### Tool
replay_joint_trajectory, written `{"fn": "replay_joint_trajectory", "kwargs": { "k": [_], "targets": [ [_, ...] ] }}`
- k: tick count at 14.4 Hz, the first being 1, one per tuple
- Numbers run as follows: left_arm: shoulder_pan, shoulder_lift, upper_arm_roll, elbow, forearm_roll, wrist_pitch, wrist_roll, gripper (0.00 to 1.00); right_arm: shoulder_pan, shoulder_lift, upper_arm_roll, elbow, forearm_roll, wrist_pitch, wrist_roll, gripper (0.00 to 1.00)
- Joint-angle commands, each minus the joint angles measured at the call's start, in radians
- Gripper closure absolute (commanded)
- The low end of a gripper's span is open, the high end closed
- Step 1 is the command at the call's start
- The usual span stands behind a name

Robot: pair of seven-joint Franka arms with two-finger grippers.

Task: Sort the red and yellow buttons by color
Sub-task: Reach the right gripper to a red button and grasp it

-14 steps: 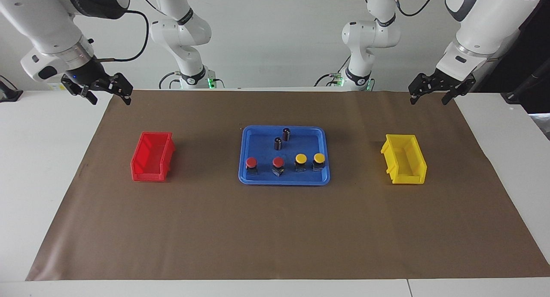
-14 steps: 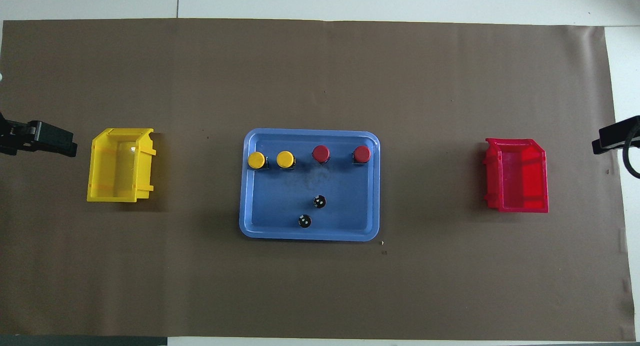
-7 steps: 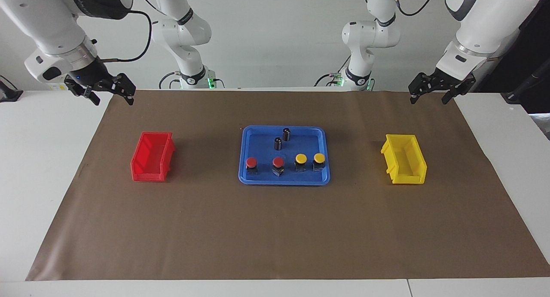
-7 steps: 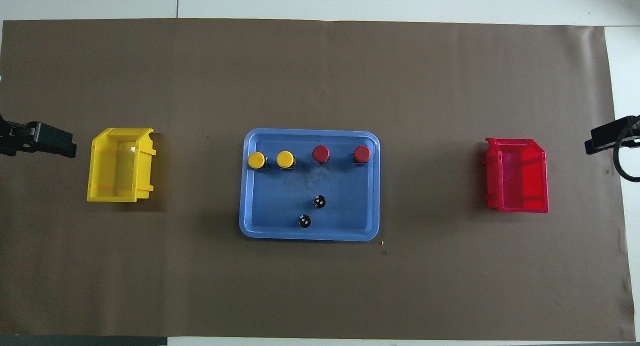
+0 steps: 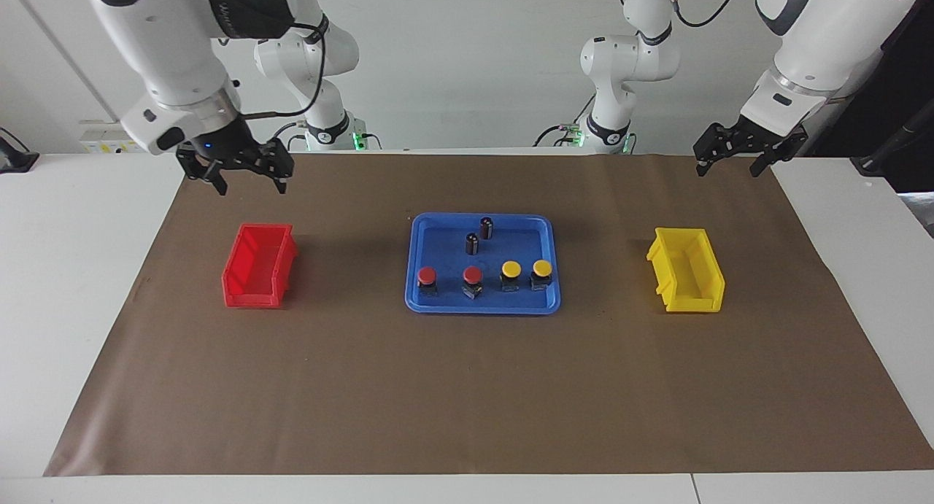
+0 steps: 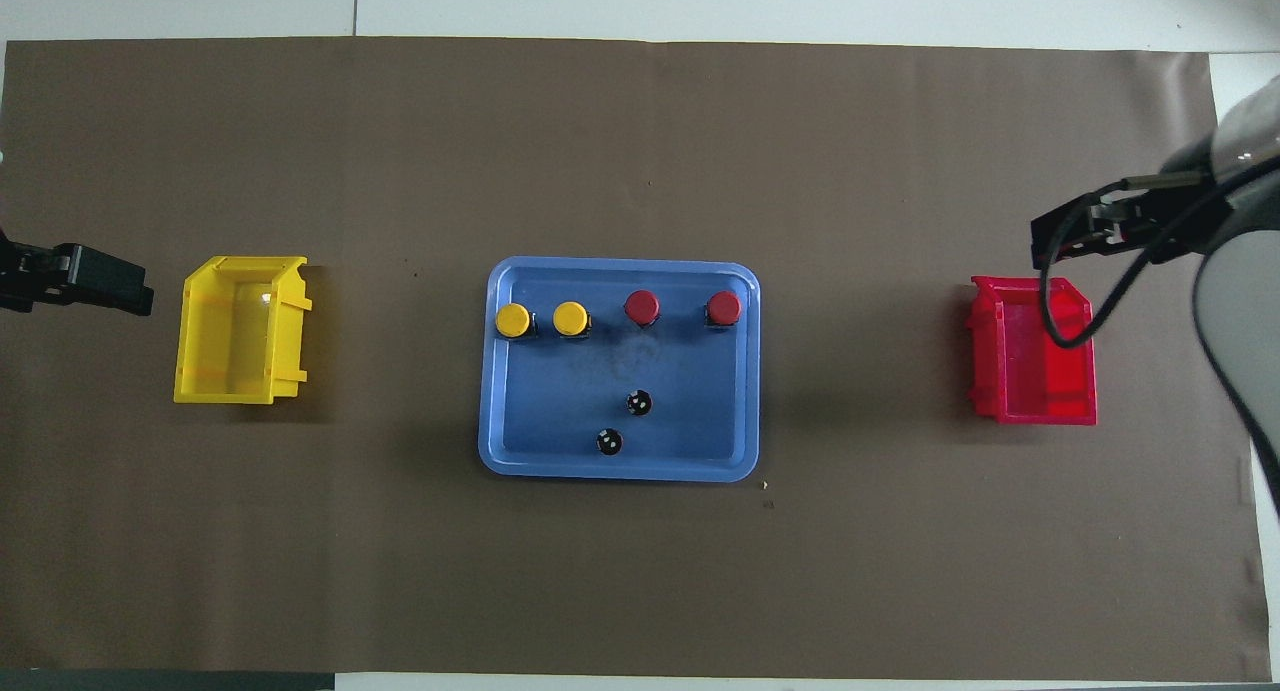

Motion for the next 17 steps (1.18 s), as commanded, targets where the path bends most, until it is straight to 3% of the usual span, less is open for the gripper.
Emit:
{"fn": "replay_joint_trajectory", "kwargs": {
  "k": [1, 3, 8, 11, 17],
  "targets": [
    [0.006, -0.022, -0.005, -0.019, 0.02, -0.006, 0.007, 0.0, 0.105, 0.131, 0.035, 0.054, 0.046, 0.15, 0.215, 0.0],
    [0.006, -0.022, -0.005, -0.019, 0.02, -0.006, 0.007, 0.0, 0.185, 0.171, 0.035, -0.005, 0.035, 0.259, 0.312, 0.0],
    [0.006, -0.022, -0.005, -0.019, 0.02, -0.006, 0.007, 0.0, 0.227, 0.165, 0.035, -0.217, 0.035, 0.491, 0.327, 0.0],
    [0.006, -0.022, -0.005, -0.019, 0.02, -0.006, 0.007, 0.0, 0.259, 0.167, 0.035, -0.331, 0.032, 0.614, 0.326, 0.08],
    [0.006, -0.022, -0.005, -0.019, 0.02, -0.006, 0.007, 0.0, 0.282, 0.178, 0.035, -0.398, 0.03, 0.665, 0.317, 0.22]
  ]
}}
